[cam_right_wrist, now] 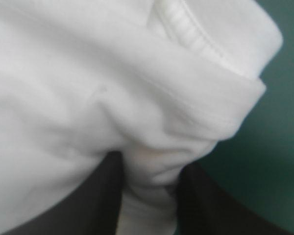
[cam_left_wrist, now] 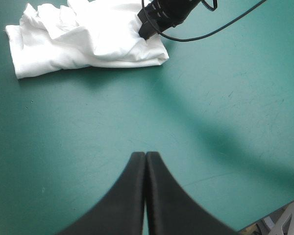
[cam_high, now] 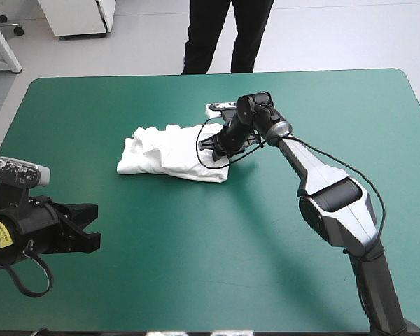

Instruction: Fold the cloth

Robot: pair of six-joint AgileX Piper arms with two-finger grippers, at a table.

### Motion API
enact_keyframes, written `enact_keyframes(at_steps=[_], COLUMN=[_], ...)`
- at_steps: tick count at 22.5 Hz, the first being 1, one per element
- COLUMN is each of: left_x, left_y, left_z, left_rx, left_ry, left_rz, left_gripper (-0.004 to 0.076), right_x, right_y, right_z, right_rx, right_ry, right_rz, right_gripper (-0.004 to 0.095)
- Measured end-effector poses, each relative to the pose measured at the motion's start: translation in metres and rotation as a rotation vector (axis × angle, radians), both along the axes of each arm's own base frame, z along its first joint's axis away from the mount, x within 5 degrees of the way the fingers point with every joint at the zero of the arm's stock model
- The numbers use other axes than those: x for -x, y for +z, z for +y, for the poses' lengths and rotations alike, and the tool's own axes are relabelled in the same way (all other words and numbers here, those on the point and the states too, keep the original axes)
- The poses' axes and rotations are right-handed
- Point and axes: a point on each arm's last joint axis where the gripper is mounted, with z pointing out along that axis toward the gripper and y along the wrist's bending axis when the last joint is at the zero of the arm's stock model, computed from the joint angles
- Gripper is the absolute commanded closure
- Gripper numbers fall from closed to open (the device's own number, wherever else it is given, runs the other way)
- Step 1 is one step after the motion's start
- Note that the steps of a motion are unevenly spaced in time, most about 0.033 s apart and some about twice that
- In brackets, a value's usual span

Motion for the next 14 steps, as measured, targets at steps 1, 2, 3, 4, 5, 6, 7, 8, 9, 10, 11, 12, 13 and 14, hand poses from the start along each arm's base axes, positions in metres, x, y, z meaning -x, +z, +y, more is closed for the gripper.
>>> enact_keyframes(at_steps=[1,2,3,4,5,6,7,8,9,10,11,12,13,14], left_x=[0.0,0.0,0.0,0.0,0.0,0.0,0.001,0.001,0.001,0.002,0.002,0.002,0.002,0.002], left_y=[0.0,0.0,0.0,0.0,0.0,0.0,0.0,0.0,0.0,0.0,0.0,0.0,0.0,0.0], left_z=[0.0,0.0,0.0,0.0,0.0,-0.001,-0.002,-0.002,-0.003,-0.003,-0.003,-0.003,-0.003,-0.003], left_rx=[0.004,0.006,0.007,0.007,0.009,0.017,0.029,0.035,0.042,0.045,0.045,0.045,0.045,0.047], left_ry=[0.004,0.004,0.005,0.005,0.003,0.003,0.002,0.001,-0.002,-0.003,-0.004,-0.004,-0.004,-0.005], left_rz=[0.003,0.004,0.004,0.004,0.006,0.01,0.017,0.02,0.024,0.026,0.027,0.027,0.027,0.028], left_gripper=[0.0733,0.0733,0.0733,0.0733,0.0733,0.0733,0.0733,0.0733,0.0733,0.0733,0.0733,0.0733,0.0733,0.0733], right_x=[-0.003,-0.004,-0.006,-0.007,-0.006,-0.005,-0.001,0.002,0.008,0.012,0.017,0.02,0.025,0.03], right_y=[-0.002,-0.002,-0.002,-0.003,-0.004,-0.005,-0.004,-0.006,-0.005,-0.001,-0.003,0.002,0.003,0.006], right_z=[0.001,0.001,0.001,0.001,0.0,-0.001,-0.003,-0.006,-0.014,-0.02,-0.032,-0.039,-0.052,-0.068], right_rx=[-0.009,-0.012,-0.004,0.006,0.013,0.023,0.036,0.055,0.087,0.099,0.127,0.136,0.155,0.177], right_ry=[-0.003,-0.002,0.003,0.007,0.009,0.019,0.035,0.046,0.06,0.063,0.066,0.065,0.058,0.043], right_rz=[-0.022,-0.042,-0.067,-0.08,-0.094,-0.108,-0.131,-0.148,-0.163,-0.176,-0.169,-0.174,-0.17,-0.16], right_gripper=[0.0925,0.0925,0.0925,0.0925,0.0925,0.0925,0.0925,0.0925,0.0925,0.0925,0.0925,0.0925,0.0925,0.0925])
